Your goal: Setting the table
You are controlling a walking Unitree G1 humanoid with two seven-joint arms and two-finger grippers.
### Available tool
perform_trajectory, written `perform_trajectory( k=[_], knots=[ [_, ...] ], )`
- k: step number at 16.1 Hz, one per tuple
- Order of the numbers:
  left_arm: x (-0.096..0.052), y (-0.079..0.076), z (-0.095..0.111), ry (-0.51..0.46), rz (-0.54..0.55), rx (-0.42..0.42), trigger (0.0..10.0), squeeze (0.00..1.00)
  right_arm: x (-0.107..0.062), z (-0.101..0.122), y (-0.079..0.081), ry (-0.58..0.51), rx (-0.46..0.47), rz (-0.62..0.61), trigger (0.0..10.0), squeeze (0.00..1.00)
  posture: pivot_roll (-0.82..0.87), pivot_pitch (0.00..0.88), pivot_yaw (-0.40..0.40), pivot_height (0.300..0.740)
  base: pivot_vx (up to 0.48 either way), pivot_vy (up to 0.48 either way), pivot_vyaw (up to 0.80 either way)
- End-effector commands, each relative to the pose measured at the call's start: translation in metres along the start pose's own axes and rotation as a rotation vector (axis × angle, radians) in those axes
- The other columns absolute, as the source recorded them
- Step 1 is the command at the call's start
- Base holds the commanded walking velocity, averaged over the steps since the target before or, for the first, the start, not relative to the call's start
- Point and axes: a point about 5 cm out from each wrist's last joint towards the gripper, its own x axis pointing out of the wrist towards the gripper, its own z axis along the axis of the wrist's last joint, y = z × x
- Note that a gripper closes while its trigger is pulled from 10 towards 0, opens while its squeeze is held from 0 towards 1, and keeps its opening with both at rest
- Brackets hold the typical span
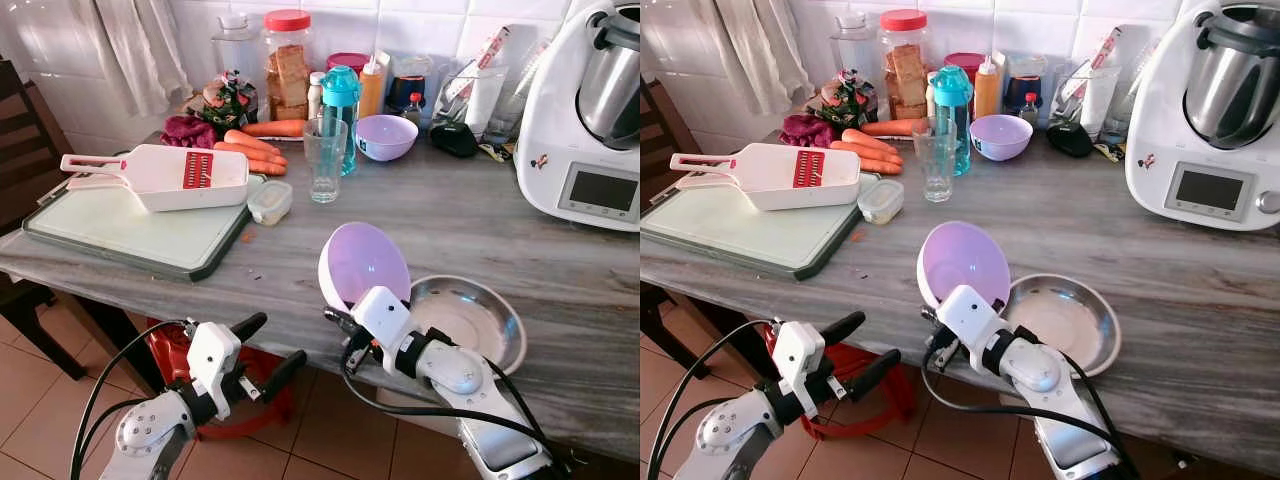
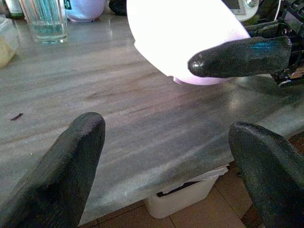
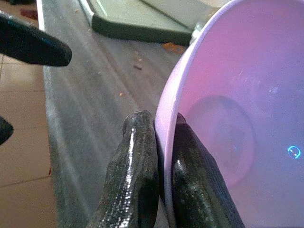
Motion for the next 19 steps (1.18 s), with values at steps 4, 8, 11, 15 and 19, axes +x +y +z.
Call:
perform_trajectory(
  k=[4, 8, 11, 15, 19],
  knots=[
    [-0.002, 0.003, -0.003, 0.009, 0.022, 0.005, 10.0, 0.0, 0.001, -0.004, 0.0, 0.02, 0.016, 0.021, 10.0, 0.6, 0.1, 0.0, 0.012, 0.74, 0.0, 0.0, 0.0],
    [0.001, 0.002, -0.004, 0.01, 0.019, 0.007, 10.0, 0.0, 0.001, -0.002, -0.001, 0.017, 0.005, 0.022, 10.0, 0.96, 0.1, 0.0, 0.011, 0.74, 0.0, 0.0, 0.0],
    [0.006, 0.003, 0.0, 0.008, 0.015, 0.01, 10.0, 0.0, 0.002, 0.002, -0.004, 0.004, -0.019, 0.005, 10.0, 1.0, 0.1, 0.0, 0.013, 0.74, 0.0, 0.0, 0.0],
    [0.009, 0.003, 0.001, 0.008, 0.017, 0.013, 10.0, 0.0, 0.003, 0.005, -0.011, 0.001, -0.051, -0.04, 10.0, 1.0, 0.1, 0.0, 0.014, 0.74, 0.0, 0.0, 0.0],
    [0.01, 0.003, 0.002, 0.008, 0.017, 0.012, 10.0, 0.0, 0.006, 0.012, -0.018, -0.033, -0.06, -0.098, 10.0, 1.0, 0.1, 0.0, 0.013, 0.74, 0.0, 0.0, 0.0]
  ],
)
